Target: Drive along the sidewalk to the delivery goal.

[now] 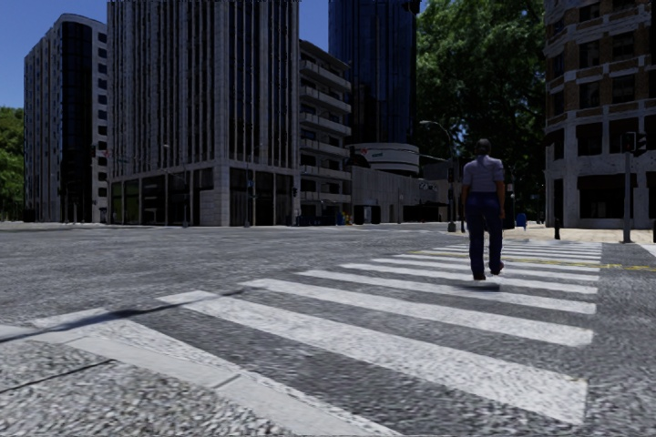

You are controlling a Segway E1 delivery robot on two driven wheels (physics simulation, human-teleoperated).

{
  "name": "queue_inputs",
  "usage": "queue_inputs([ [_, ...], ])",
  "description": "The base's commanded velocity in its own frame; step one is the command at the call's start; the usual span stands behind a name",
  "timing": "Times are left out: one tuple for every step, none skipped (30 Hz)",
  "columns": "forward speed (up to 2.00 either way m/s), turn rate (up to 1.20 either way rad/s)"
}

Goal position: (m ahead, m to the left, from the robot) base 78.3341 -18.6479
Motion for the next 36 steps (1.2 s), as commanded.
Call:
queue_inputs([
  [2.0, -0.47],
  [2.0, -0.46],
  [2.0, -0.46],
  [2.0, -0.46],
  [2.0, -0.46],
  [2.0, -0.46],
  [2.0, -0.46],
  [1.97, -0.46],
  [1.97, -0.46],
  [1.75, -0.46],
  [1.54, -0.44],
  [1.32, -0.43],
  [1.32, -0.43],
  [1.19, -0.43],
  [1.13, -0.42],
  [1.1, -0.42],
  [1.09, -0.42],
  [1.09, -0.42],
  [1.09, -0.42],
  [1.09, -0.42],
  [1.09, -0.42],
  [1.09, -0.42],
  [1.09, -0.42],
  [1.09, -0.42],
  [1.09, -0.42],
  [1.09, -0.42],
  [1.09, -0.42],
  [1.09, -0.41],
  [1.09, -0.4],
  [1.09, -0.4],
  [1.09, -0.4],
  [1.09, -0.4],
  [1.09, -0.39],
  [1.09, -0.39],
  [1.09, -0.39],
  [1.09, -0.39],
])
